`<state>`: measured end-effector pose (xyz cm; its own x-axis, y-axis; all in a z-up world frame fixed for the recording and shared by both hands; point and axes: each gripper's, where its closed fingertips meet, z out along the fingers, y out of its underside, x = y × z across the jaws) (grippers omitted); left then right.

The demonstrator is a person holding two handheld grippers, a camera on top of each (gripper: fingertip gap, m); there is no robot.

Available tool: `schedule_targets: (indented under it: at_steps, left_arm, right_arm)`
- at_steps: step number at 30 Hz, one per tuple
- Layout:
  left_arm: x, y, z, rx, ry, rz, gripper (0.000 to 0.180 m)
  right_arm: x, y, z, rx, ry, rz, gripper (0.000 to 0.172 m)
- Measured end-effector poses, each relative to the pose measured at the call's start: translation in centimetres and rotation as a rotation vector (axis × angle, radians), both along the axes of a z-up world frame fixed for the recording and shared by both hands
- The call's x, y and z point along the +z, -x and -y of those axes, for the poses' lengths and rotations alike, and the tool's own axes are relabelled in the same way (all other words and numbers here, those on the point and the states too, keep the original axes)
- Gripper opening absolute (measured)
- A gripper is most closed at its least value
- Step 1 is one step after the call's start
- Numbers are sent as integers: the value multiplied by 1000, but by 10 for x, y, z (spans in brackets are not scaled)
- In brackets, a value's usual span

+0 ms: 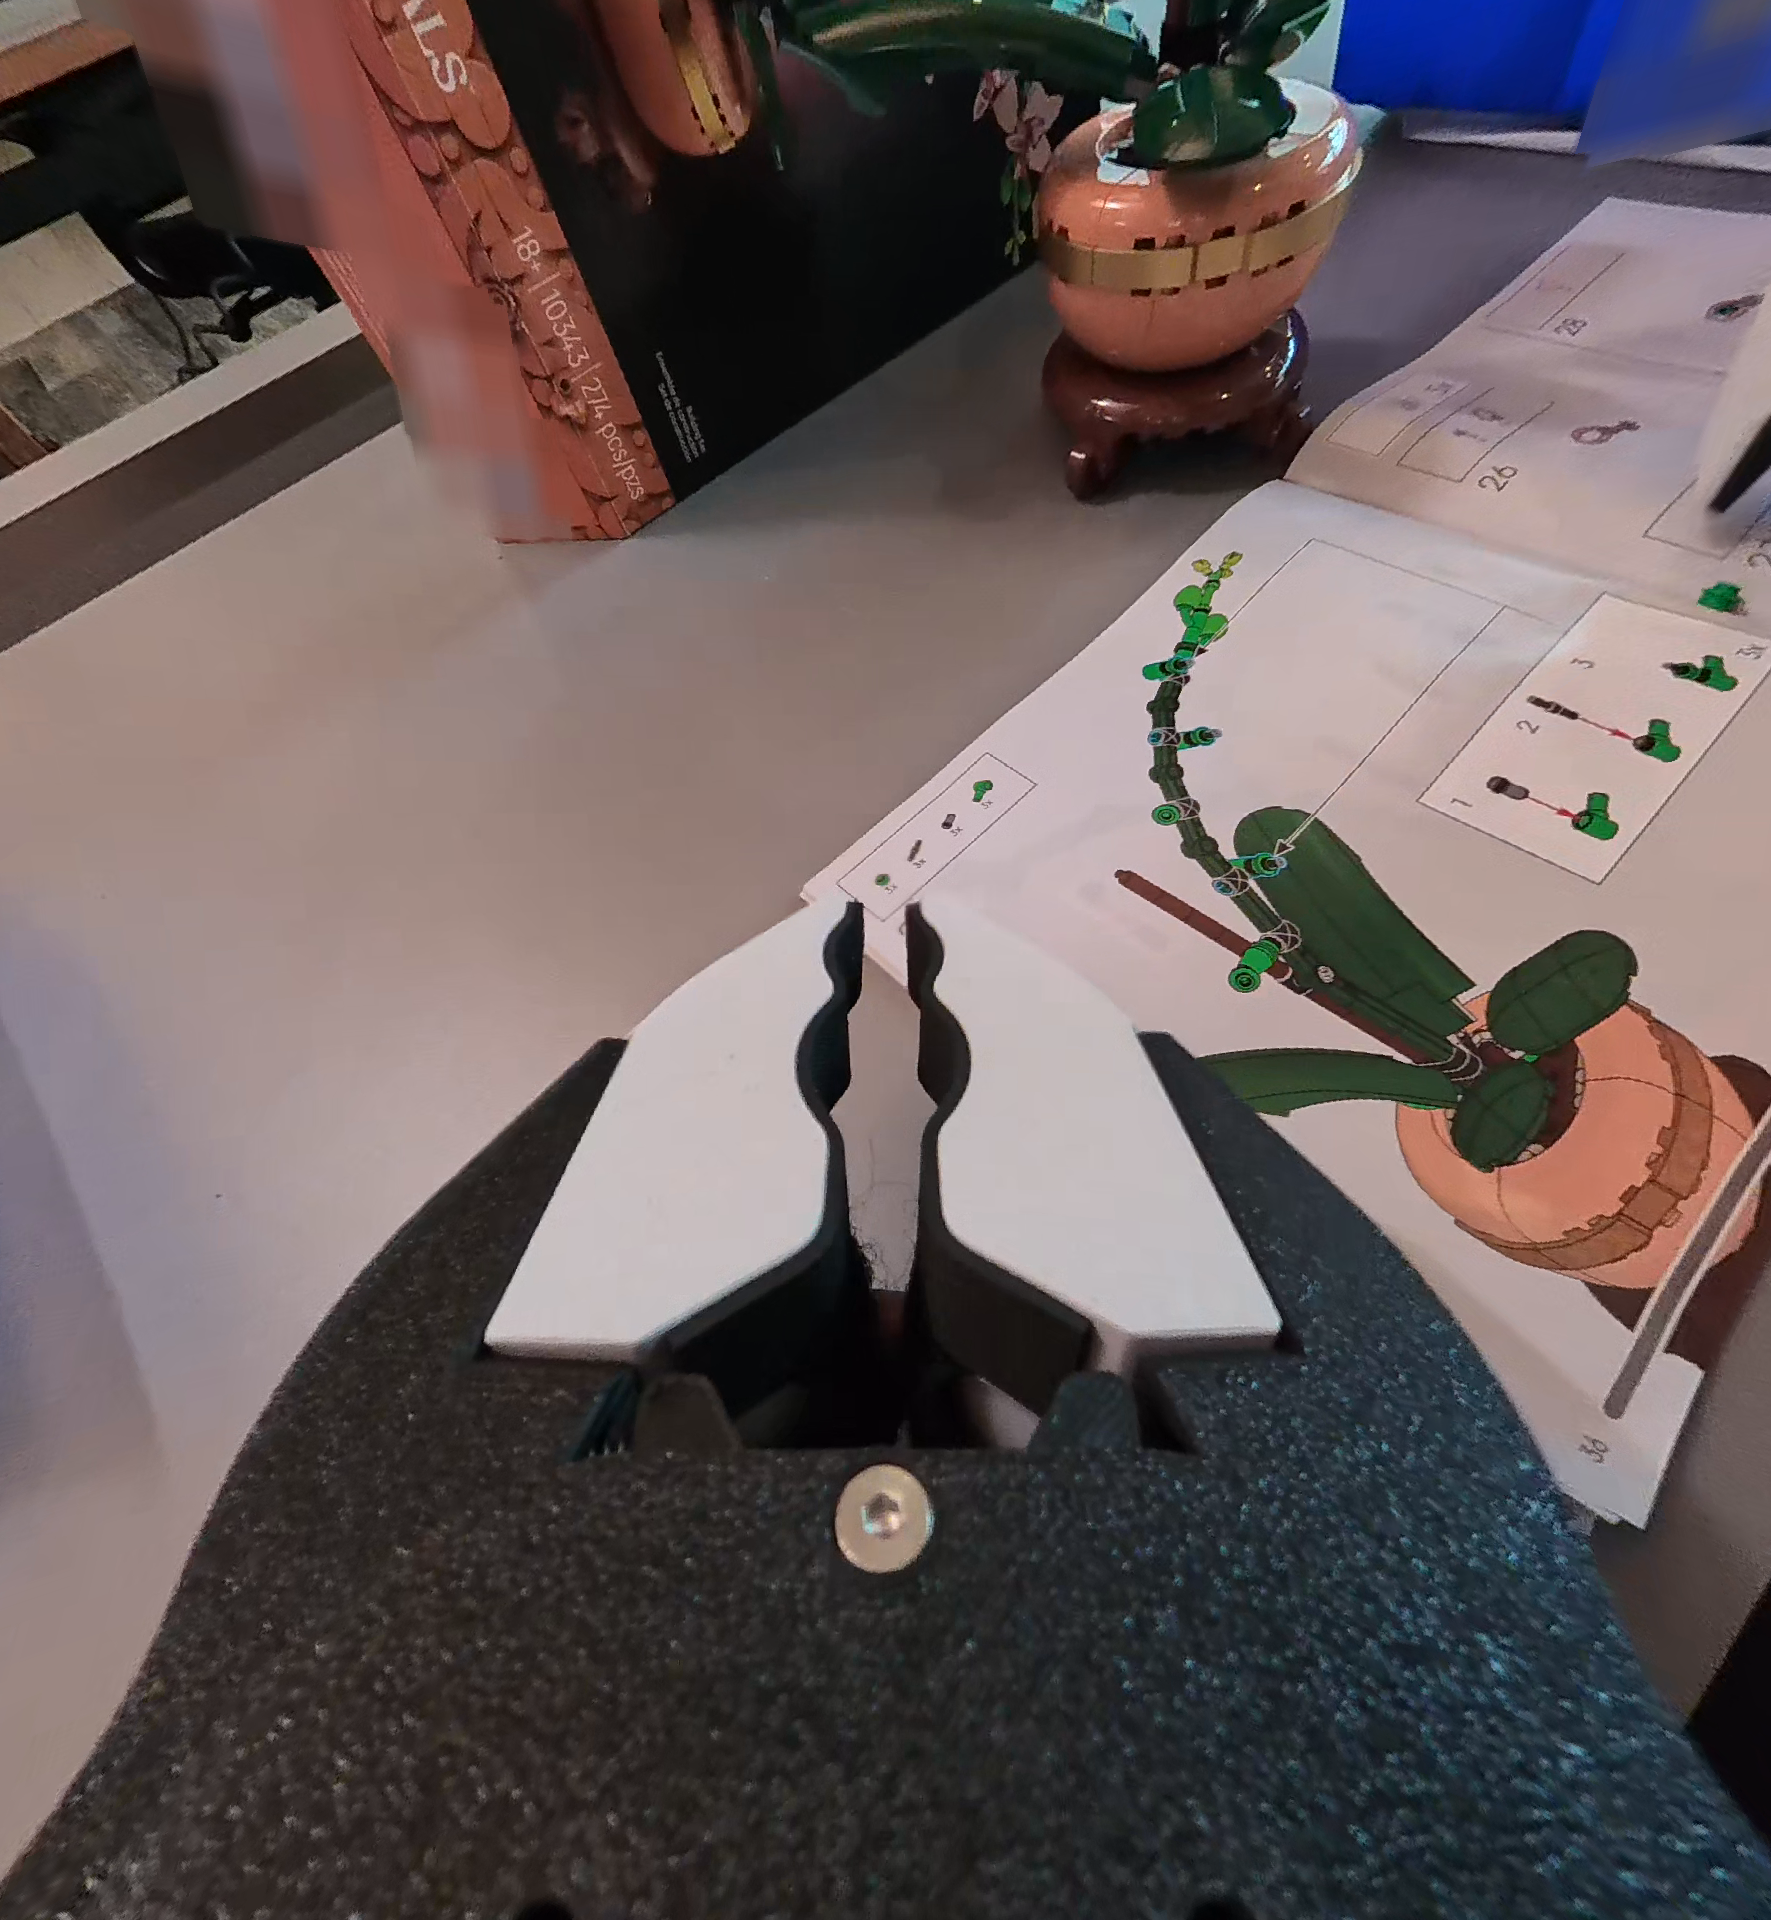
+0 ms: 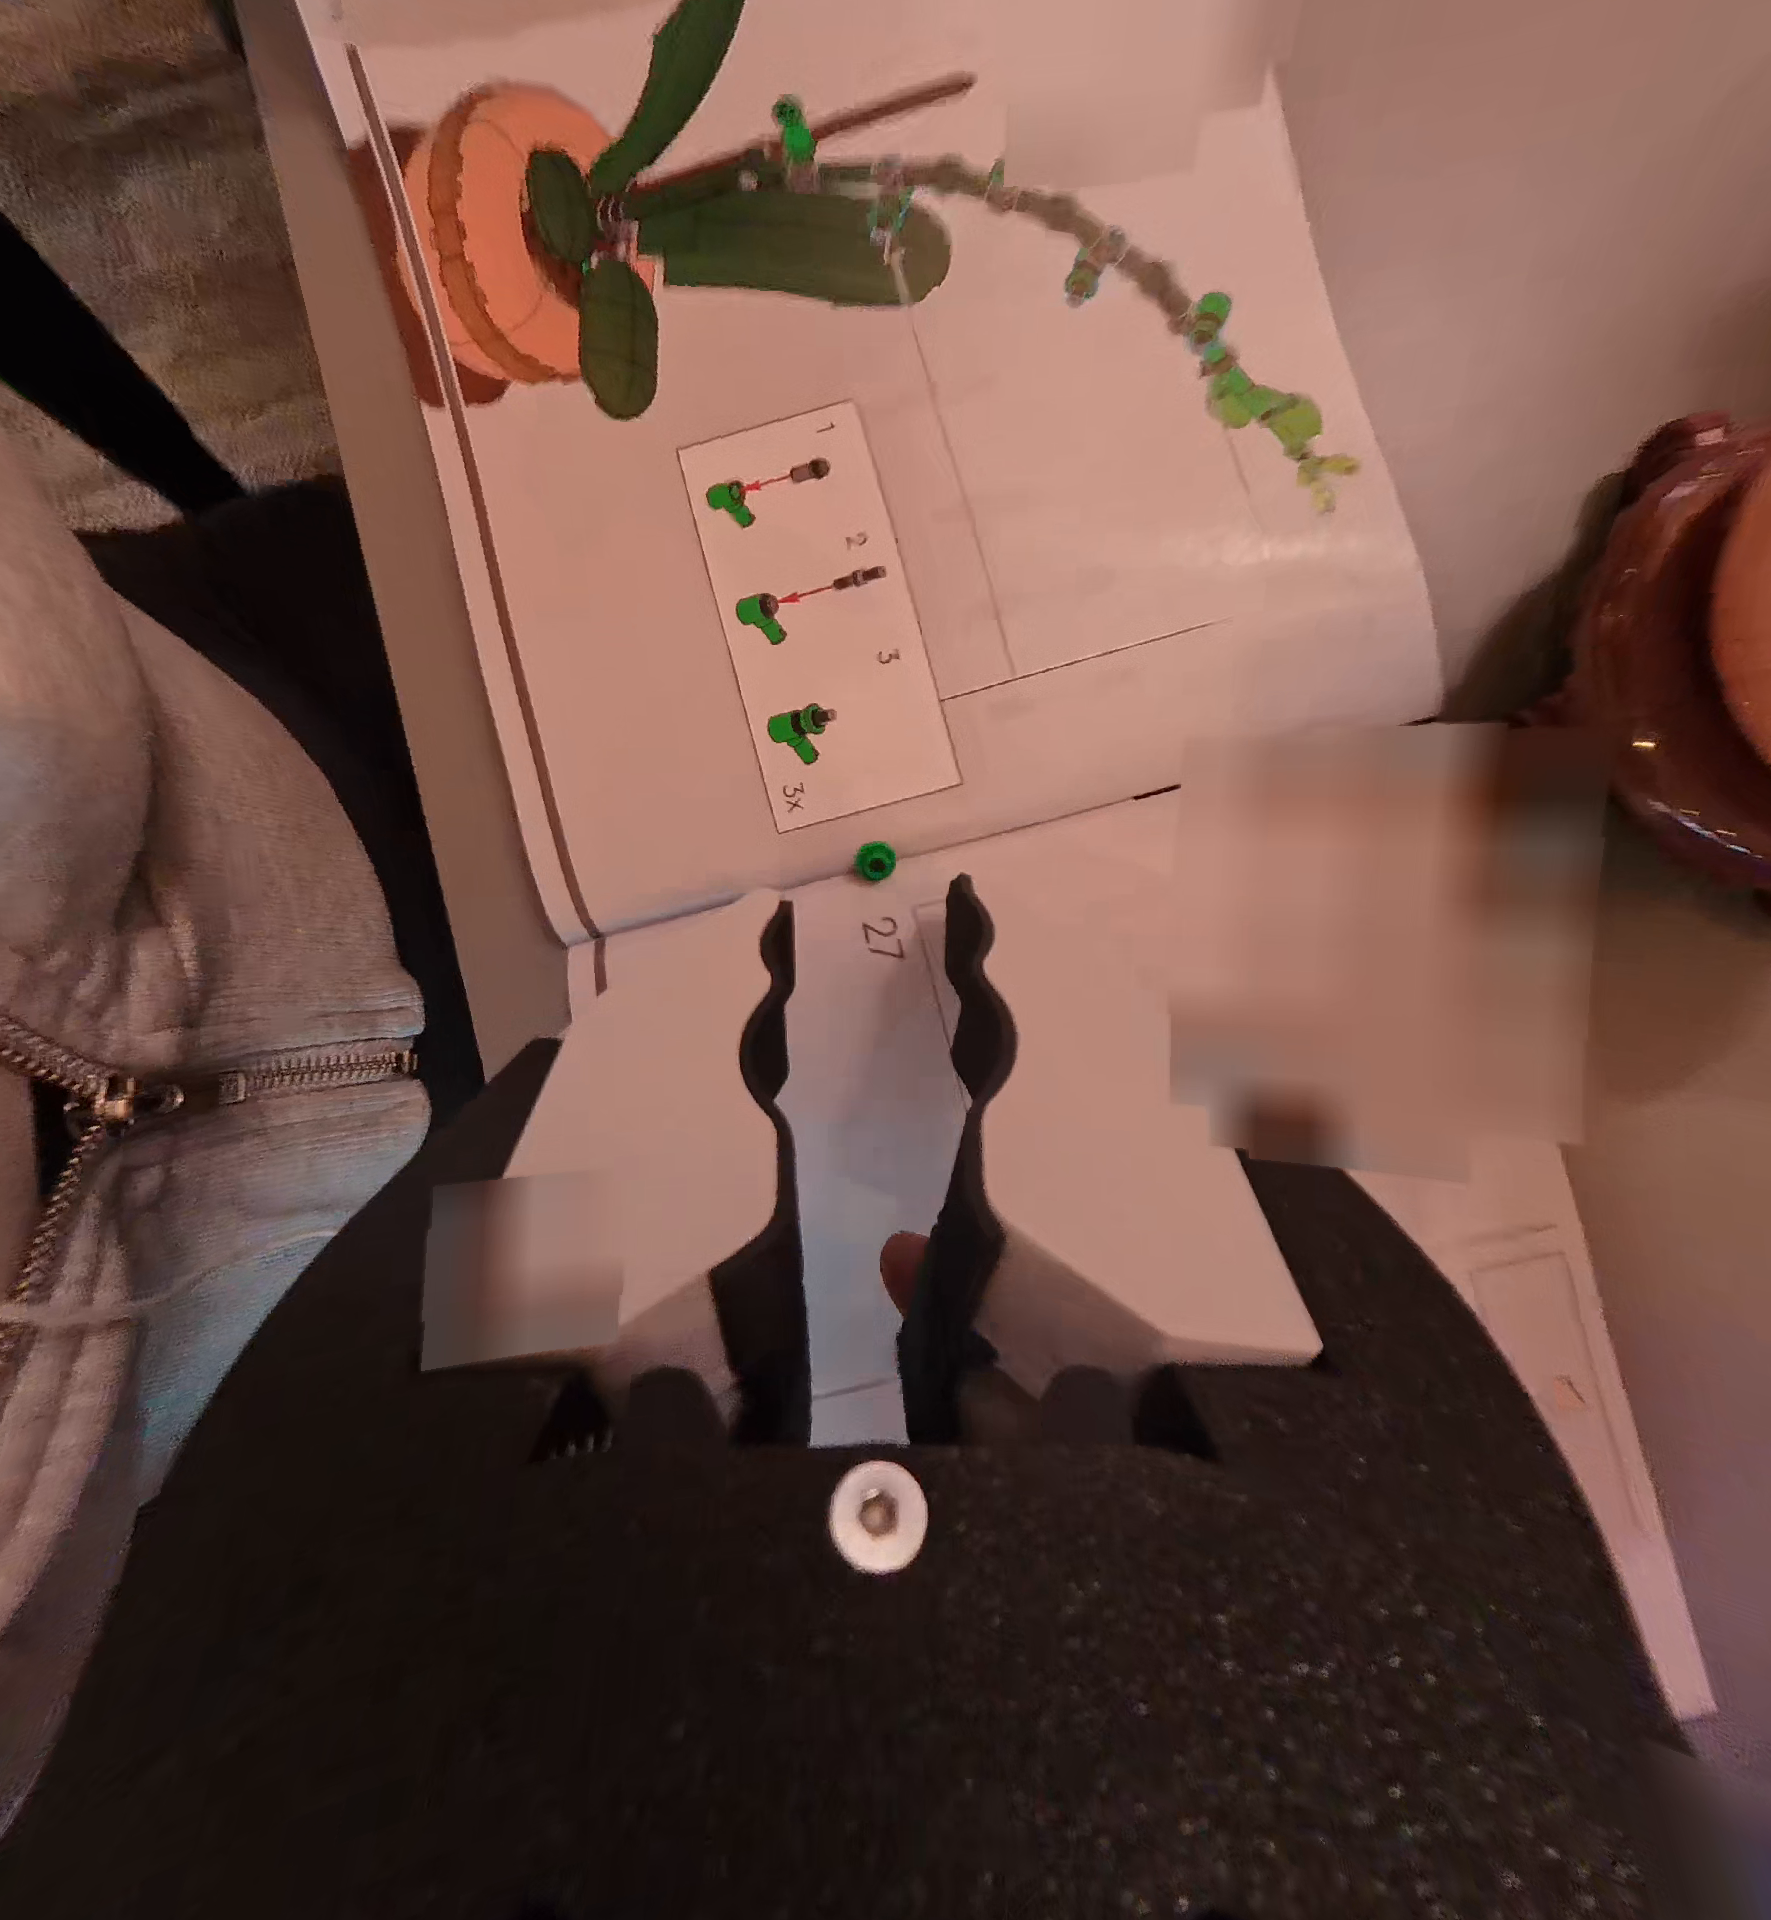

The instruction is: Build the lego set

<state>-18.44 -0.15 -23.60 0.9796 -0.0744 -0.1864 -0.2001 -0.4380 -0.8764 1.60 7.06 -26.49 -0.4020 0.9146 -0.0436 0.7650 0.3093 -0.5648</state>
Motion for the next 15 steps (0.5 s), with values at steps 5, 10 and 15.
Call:
schedule_targets:
  at_steps: [5,10,15]
  left_arm:
    - [4,11,2,55,-46,13,7]
    - [9,21,4,93,-81,132,7]
    - [9,24,5,104,-81,189,7]
  right_arm:
    - [94,-40,-27,-111,60,-261,24]
    - [156,-164,-146,-564,-188,-262,9]
    - [88,-233,-192,-721,-130,55,11]
